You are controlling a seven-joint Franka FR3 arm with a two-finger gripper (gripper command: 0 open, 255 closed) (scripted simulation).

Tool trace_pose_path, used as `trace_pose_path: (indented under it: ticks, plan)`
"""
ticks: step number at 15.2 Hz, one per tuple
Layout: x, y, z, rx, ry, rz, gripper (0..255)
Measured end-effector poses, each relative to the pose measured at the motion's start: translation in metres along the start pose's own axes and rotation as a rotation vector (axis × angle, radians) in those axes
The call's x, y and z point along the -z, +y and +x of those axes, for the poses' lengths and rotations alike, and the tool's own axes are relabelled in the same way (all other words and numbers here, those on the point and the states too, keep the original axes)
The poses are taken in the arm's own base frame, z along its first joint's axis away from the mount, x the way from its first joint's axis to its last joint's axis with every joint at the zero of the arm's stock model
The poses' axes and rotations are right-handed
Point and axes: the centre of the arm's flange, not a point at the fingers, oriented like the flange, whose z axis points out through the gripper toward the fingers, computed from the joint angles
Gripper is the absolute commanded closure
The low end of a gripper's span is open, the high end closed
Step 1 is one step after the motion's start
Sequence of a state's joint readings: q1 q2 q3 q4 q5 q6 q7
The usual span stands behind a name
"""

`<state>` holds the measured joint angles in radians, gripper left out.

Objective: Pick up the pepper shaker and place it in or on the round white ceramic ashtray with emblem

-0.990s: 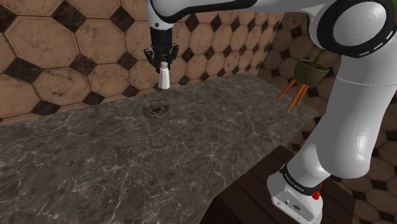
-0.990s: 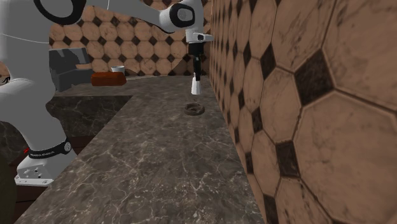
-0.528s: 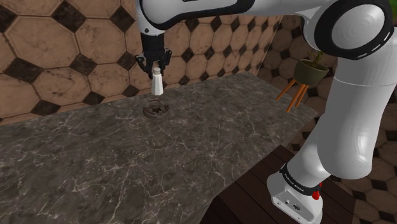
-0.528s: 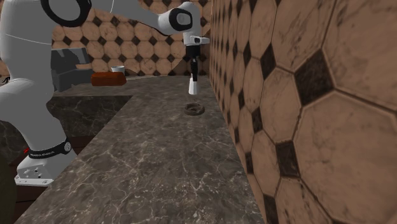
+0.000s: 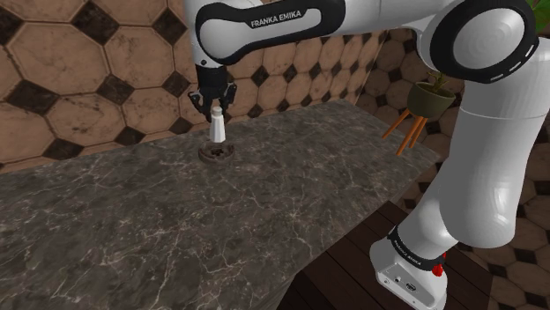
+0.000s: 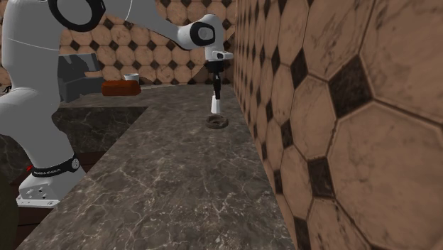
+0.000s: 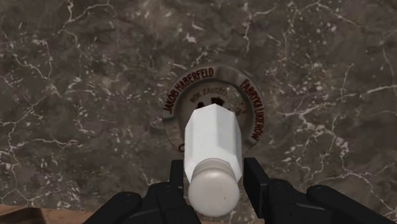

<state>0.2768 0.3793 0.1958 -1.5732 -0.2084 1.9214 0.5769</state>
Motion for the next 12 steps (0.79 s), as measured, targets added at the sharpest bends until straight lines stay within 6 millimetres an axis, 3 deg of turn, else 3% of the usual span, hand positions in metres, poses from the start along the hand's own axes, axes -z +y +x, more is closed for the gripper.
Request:
trace_pose_path:
  ticks: [7,12]
  plan:
    - [-0.035,-0.004,-0.002,0.0,0.0,0.0,255]
    - [-0.038,-0.005,-0.002,0.0,0.0,0.0,255]
